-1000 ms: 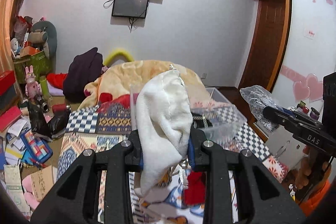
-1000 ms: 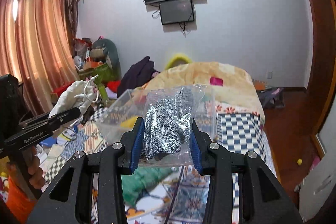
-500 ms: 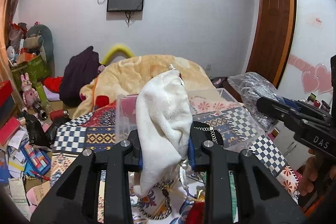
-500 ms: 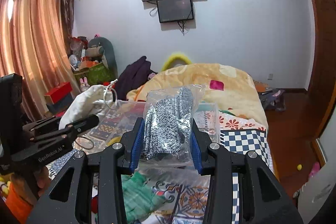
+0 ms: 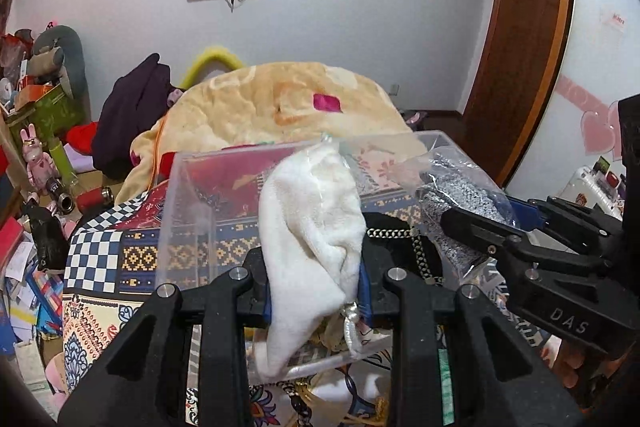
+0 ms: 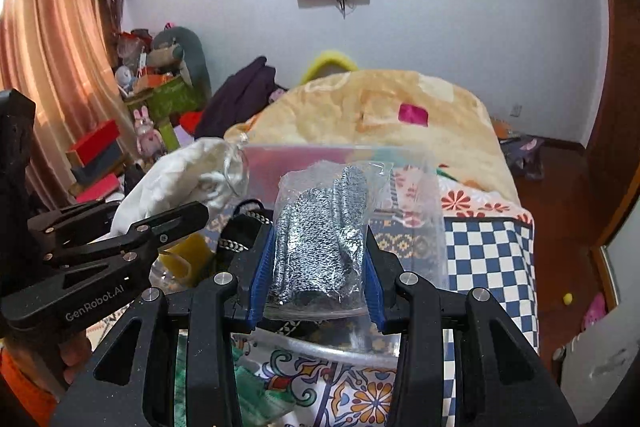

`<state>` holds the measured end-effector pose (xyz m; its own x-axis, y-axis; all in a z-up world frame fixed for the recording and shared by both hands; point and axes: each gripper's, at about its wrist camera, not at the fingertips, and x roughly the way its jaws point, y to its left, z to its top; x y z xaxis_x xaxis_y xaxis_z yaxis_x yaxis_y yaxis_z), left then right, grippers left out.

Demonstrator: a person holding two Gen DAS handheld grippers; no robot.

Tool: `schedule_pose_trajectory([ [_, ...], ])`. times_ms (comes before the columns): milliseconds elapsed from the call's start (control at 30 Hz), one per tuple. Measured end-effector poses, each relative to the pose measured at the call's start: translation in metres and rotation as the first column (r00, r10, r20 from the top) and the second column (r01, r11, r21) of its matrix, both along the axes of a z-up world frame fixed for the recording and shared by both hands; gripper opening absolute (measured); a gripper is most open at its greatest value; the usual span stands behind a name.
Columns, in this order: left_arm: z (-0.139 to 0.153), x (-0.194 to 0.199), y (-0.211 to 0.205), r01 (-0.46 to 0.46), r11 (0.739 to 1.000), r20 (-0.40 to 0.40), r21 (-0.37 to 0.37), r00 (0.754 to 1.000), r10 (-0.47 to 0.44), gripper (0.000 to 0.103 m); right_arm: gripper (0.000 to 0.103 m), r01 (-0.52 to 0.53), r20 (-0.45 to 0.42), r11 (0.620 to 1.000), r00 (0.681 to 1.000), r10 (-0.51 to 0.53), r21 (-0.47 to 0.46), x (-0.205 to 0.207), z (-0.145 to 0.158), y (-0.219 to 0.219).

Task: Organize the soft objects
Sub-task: 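Carry both items over the clear box and open both tools to drop them in, then grasp the green knit glove with the right tool while the left tool grasps the beaded bracelet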

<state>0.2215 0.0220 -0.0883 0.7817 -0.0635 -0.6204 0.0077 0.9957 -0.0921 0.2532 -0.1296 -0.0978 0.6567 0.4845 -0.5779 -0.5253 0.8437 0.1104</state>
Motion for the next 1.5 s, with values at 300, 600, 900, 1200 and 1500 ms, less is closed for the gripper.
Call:
schedule_pose_trajectory([
  [300, -0.008, 0.004, 0.000, 0.001, 1.000, -0.029, -0.004, 1.000, -0.001, 0.051, 0.038, -0.031, -0.028, 0.998, 0.999, 0.030, -0.060, 0.001, -0.010, 0.008],
  [600, 0.004, -0.011, 0.005, -0.009, 1.000, 0.001, -0.019, 1.000, 0.009, 0.063, 0.057, -0.044, -0.010, 0.998, 0.999, 0.044, -0.048, -0.004, 0.000, 0.001],
  [900, 0.036, -0.045, 0.010, -0.015, 1.000, 0.109, -0.011, 0.994, 0.016, 0.076, 0.058, -0.066, 0.058, 0.998, 0.996, 0.065, 0.021, -0.030, 0.028, -0.010],
  [1200, 0.042, -0.081, 0.020, -0.023, 1.000, 0.149, 0.007, 0.989, 0.022, 0.087, 0.080, -0.102, 0.112, 0.994, 0.989, 0.097, 0.040, -0.060, 0.028, -0.011],
  [1500, 0.001, -0.102, 0.028, -0.037, 0.999, 0.077, 0.033, 0.996, 0.034, 0.088, 0.080, -0.122, 0.026, 0.992, 0.992, 0.121, 0.035, -0.070, -0.010, -0.001],
])
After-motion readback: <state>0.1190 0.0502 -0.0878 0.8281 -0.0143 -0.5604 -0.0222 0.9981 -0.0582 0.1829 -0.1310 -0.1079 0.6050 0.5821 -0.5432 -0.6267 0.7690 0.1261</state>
